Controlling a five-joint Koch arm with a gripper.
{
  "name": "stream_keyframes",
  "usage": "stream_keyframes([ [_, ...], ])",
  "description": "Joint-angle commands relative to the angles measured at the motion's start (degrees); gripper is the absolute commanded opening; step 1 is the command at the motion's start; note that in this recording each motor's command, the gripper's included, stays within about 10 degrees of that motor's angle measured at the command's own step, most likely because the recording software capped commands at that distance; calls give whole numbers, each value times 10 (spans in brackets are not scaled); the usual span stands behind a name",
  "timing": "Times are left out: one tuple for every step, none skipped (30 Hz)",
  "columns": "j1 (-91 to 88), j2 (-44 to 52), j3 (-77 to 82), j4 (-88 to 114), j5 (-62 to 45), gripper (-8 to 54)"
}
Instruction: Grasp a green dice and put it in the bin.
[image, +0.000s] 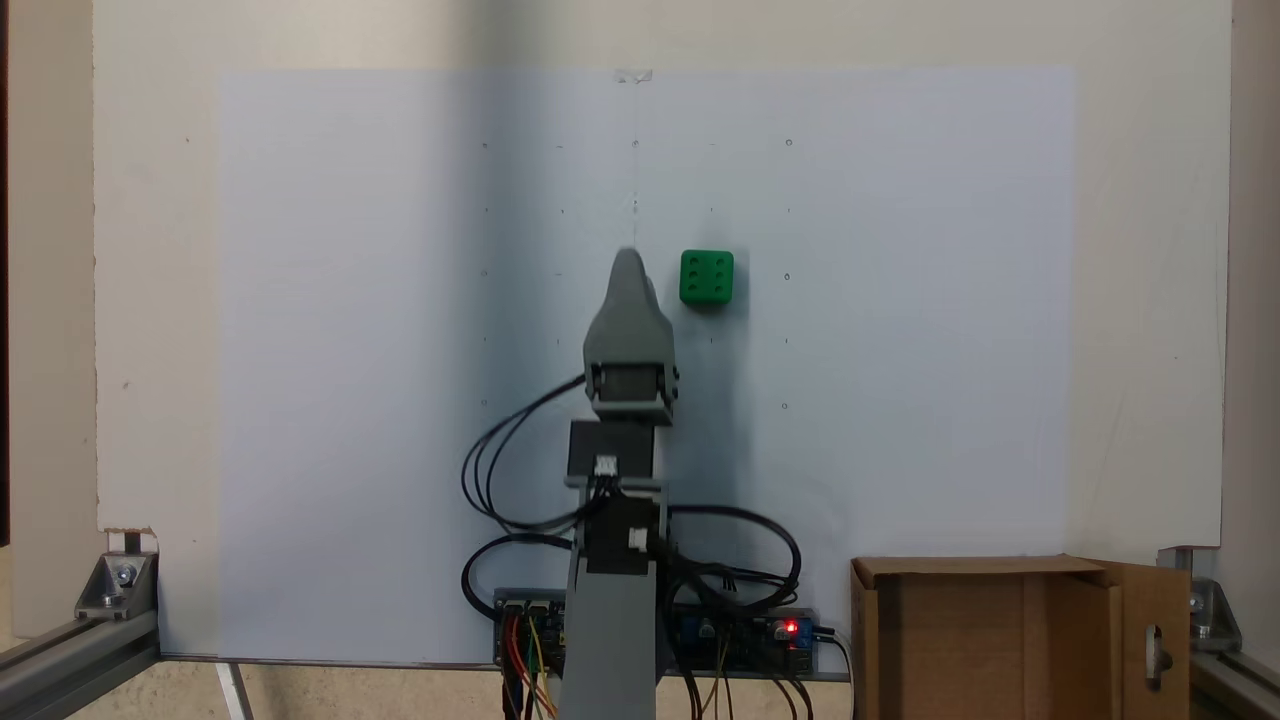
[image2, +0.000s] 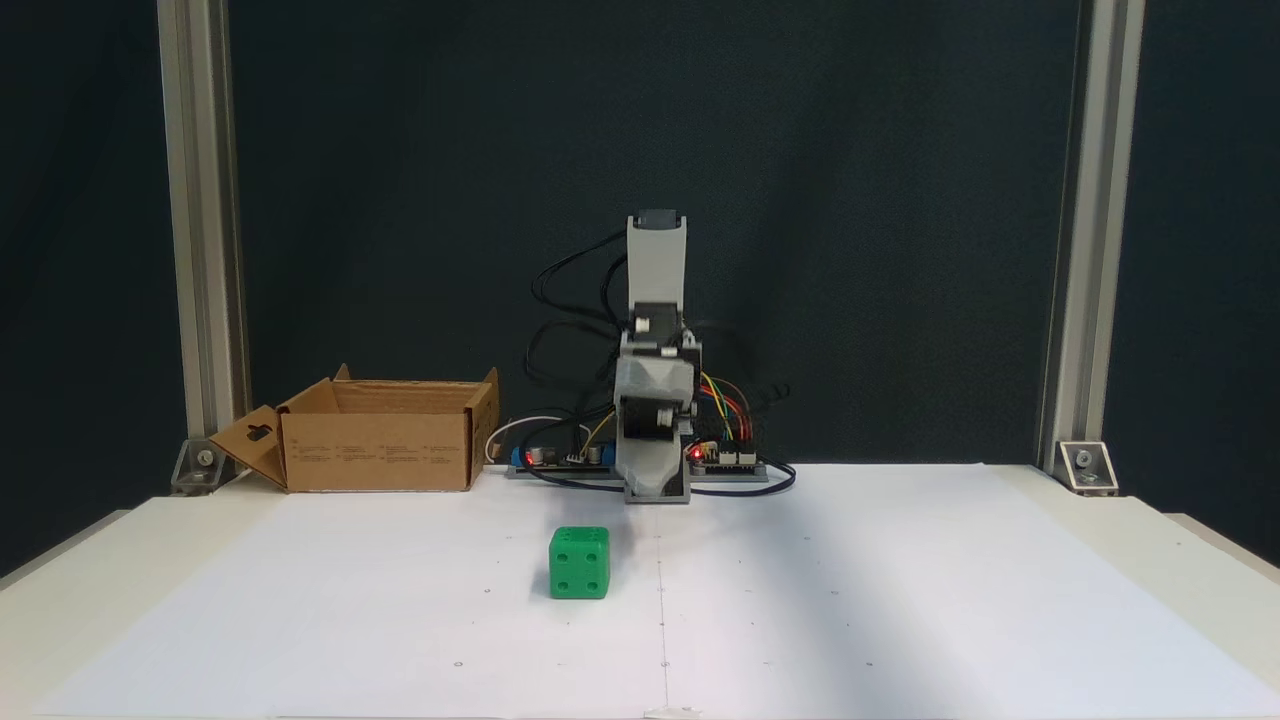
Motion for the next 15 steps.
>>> stream_keyframes([
  [16,63,-90,91,16,427],
  [16,63,-120,124,16,432],
  [16,64,-144,153,17,435],
  [15,64,-165,187,19,435],
  [14,64,-185,212,22,435],
  [13,64,-202,239,28,435],
  [12,64,-221,272,36,435],
  [11,64,-243,309,45,435],
  [5,65,-266,336,49,434],
  [0,64,-286,368,54,434],
  [-4,64,-306,396,61,434],
  [-4,64,-333,430,68,434],
  [-4,64,-380,473,83,433],
  [-4,64,-399,494,91,433],
  [-4,64,-430,538,96,432],
])
